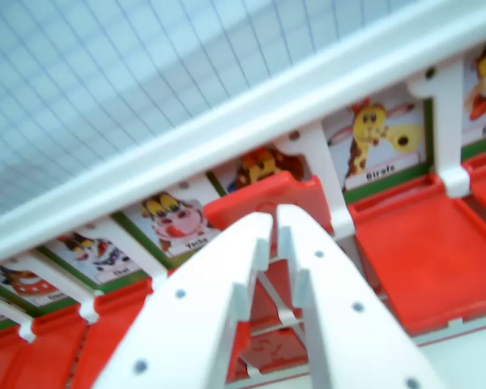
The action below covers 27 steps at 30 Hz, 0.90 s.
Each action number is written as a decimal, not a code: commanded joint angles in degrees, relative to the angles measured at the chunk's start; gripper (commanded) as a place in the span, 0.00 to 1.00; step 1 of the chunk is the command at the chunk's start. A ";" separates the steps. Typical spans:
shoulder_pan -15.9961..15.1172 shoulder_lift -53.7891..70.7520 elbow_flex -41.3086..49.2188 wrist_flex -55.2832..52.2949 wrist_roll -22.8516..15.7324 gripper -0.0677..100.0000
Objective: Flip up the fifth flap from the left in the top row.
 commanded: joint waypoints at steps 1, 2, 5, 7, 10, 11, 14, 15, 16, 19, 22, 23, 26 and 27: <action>0.35 5.19 -5.27 -12.74 -2.11 0.00; 0.26 5.80 -5.01 -13.10 -2.64 0.00; -0.09 8.00 -5.54 -10.02 -3.96 0.00; -0.35 10.37 -6.42 -5.89 -5.19 0.00; -0.53 15.29 -6.94 1.85 -7.73 0.00; -0.53 17.14 -7.03 3.96 -8.17 0.00; -0.53 22.50 -7.73 10.11 -9.76 0.00; -0.53 24.08 -8.35 12.57 -10.37 0.00; -0.62 25.58 -9.14 15.38 -10.90 0.00; -0.70 30.23 -10.81 22.85 -12.39 0.00; -0.70 34.63 -11.43 29.97 -14.06 0.00; -0.70 36.30 -11.25 32.26 -14.41 0.00; -0.35 41.22 -9.49 37.71 -15.56 0.00; -0.26 43.07 -8.35 38.85 -15.91 0.00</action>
